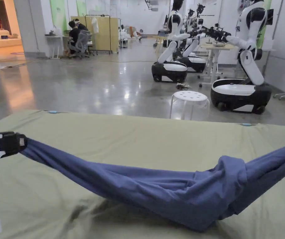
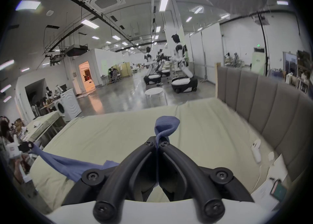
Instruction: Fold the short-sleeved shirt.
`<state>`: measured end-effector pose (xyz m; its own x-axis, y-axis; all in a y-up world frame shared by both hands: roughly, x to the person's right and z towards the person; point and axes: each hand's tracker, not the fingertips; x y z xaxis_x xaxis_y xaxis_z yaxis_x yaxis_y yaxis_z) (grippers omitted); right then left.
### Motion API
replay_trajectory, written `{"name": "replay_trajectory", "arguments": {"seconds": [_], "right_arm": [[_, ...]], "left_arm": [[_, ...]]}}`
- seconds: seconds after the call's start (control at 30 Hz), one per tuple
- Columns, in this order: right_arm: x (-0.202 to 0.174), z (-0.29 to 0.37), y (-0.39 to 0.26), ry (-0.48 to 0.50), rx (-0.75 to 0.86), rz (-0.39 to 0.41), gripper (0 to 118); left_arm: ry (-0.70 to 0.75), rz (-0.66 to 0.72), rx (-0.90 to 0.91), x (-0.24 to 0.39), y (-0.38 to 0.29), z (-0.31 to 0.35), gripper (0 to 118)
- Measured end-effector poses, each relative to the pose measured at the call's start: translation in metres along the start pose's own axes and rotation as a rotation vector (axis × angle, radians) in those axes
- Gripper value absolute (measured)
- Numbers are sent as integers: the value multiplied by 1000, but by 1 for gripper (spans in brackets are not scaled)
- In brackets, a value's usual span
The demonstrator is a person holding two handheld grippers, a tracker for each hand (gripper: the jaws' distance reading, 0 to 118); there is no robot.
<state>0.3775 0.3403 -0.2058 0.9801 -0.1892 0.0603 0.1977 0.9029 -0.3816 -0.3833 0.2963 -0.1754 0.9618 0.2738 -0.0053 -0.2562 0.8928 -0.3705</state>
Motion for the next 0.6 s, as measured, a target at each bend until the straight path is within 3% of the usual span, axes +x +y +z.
{"name": "replay_trajectory", "arguments": {"seconds": [0.13,0.33,0.37,0.47,0.6], "right_arm": [[24,41,-82,25,-42,-39,1],[79,94,-196,-44,-170,-195,1],[61,129,-224,-78,-192,-203,1],[74,149,-258,-76,-225,-319,1],[70,175,-276,-93,-211,-295,1]], "left_arm": [[-9,112,-60,-53,-65,50,7],[53,228,-186,-89,-158,107,7],[68,244,-198,-95,-171,112,7],[80,317,-235,-111,-198,118,7],[75,316,-248,-114,-210,126,7]]}}
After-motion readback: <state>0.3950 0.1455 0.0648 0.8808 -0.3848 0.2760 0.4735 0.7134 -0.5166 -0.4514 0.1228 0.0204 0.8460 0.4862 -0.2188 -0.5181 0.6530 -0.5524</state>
